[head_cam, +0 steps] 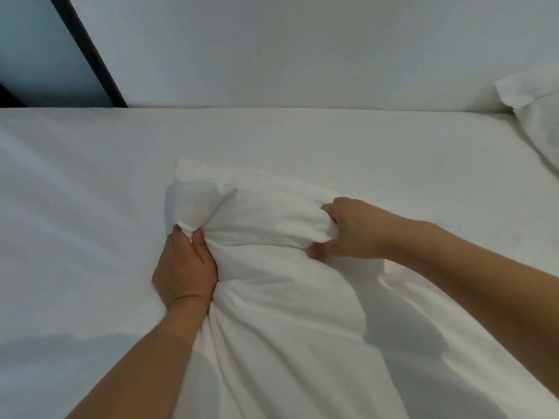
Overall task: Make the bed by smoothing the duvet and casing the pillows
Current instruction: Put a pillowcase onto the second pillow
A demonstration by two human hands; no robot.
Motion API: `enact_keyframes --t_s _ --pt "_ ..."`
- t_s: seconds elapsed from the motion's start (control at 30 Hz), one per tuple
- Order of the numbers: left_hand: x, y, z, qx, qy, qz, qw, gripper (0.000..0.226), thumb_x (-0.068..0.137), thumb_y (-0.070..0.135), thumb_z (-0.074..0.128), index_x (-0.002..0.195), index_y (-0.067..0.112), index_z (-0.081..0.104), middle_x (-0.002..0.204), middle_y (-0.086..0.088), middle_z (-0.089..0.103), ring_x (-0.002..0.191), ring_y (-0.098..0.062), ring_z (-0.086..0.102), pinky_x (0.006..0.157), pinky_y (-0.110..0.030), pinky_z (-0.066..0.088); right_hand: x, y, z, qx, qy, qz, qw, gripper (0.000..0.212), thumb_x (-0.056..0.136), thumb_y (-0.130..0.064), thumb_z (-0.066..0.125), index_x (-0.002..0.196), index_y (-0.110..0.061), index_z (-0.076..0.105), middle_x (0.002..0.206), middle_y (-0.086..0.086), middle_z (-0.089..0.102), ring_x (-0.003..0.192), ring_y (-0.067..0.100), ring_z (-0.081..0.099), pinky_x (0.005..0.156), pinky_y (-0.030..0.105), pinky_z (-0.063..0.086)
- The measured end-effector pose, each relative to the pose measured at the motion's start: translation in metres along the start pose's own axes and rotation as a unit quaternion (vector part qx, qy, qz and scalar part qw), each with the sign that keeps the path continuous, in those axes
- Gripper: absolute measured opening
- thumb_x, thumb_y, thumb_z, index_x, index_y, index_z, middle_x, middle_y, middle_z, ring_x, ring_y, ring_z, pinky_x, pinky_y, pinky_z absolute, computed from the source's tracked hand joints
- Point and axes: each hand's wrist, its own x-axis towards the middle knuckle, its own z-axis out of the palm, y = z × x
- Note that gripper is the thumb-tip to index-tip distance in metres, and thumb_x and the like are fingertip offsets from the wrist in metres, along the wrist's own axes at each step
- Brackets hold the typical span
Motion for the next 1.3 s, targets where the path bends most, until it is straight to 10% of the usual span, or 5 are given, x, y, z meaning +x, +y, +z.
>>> enact_keyframes --t_s 0.33,0.63,0.9,1.2,1.3 --pt "0.002 -0.001 -0.008 -0.02 -0.023 0.027 0.999 0.052 0.1 0.045 0.025 0.122 0.004 0.049 0.1 -0.017 0.064 0.083 -0.039 0.063 0.06 -0.042 0.049 0.011 -0.009 0.003 0.094 -0.091 0.102 0.986 0.063 0.065 -0.049 0.081 0.117 -0.024 0.056 0.113 -0.002 0.064 0.1 0.022 0.061 0.09 0.038 0.052" --pt "0.003 -0.003 -0.003 -0.014 0.021 0.035 0.999 0.05 0.098 0.043 0.03 0.119 0.002 0.049 0.094 -0.022 0.064 0.078 -0.043 0.063 0.058 -0.043 0.046 0.005 -0.019 -0.019 -0.175 0.163 0.064 0.969 0.05 0.08 -0.051 0.067 0.104 -0.015 0.042 0.11 0.009 0.056 0.104 0.032 0.055 0.076 0.036 0.036" --pt "0.012 -0.008 0.007 0.042 0.039 0.038 0.998 0.043 0.101 0.041 0.034 0.12 0.004 0.046 0.096 -0.026 0.064 0.082 -0.047 0.063 0.06 -0.044 0.042 -0.01 -0.007 0.081 -0.1 0.352 0.054 0.929 0.078 0.088 -0.053 0.052 0.149 -0.011 0.028 0.144 0.016 0.04 0.134 0.035 0.036 0.117 0.049 0.015" --pt "-0.029 0.04 -0.082 0.086 -0.138 0.029 0.986 0.065 0.092 0.045 0.045 0.145 0.014 0.021 0.145 -0.021 0.027 0.132 -0.04 0.029 0.106 -0.053 0.026 -0.23 0.044 0.107 -0.063 0.062 0.046 0.995 0.071 0.092 -0.069 0.016 0.152 -0.038 -0.004 0.161 -0.009 -0.014 0.146 0.01 -0.017 0.119 0.04 -0.012" --pt "-0.145 0.078 -0.171 -0.02 -0.19 0.255 0.948 0.063 0.08 0.057 0.045 0.135 0.027 0.039 0.136 -0.004 0.039 0.125 -0.027 0.04 0.105 -0.042 0.033 -0.274 0.069 0.123 -0.033 0.07 0.128 0.989 0.068 0.095 -0.064 0.019 0.153 -0.035 0.003 0.162 -0.004 -0.005 0.149 0.014 -0.006 0.12 0.04 -0.005"
